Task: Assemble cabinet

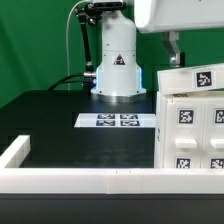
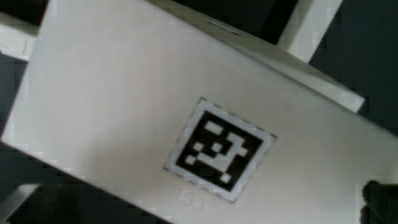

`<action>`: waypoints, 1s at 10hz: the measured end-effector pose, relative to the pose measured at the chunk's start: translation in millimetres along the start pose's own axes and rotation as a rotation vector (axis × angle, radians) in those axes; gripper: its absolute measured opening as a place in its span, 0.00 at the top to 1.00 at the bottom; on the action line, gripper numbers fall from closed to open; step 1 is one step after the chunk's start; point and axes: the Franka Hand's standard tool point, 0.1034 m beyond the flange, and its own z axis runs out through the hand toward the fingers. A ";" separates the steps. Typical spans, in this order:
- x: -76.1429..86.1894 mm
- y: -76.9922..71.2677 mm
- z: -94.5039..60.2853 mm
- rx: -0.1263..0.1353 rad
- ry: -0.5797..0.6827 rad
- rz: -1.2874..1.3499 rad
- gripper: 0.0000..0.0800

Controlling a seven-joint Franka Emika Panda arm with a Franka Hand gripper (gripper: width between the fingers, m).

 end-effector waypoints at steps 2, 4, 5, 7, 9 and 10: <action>-0.1 -1.7 -2.9 -0.012 -0.029 -0.162 0.00; -1.9 1.6 -1.7 -0.020 -0.039 -0.273 0.00; -2.3 3.0 -1.8 -0.022 -0.040 -0.312 0.00; -4.3 7.2 -2.0 -0.034 -0.054 -0.474 0.00; -9.0 7.7 1.7 -0.046 -0.066 -0.661 0.00; -14.5 6.6 5.3 -0.043 -0.079 -0.722 0.00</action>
Offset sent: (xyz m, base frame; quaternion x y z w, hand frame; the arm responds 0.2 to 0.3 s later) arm 0.0023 0.0026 -0.0012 0.0047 -0.0099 -0.1918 0.9814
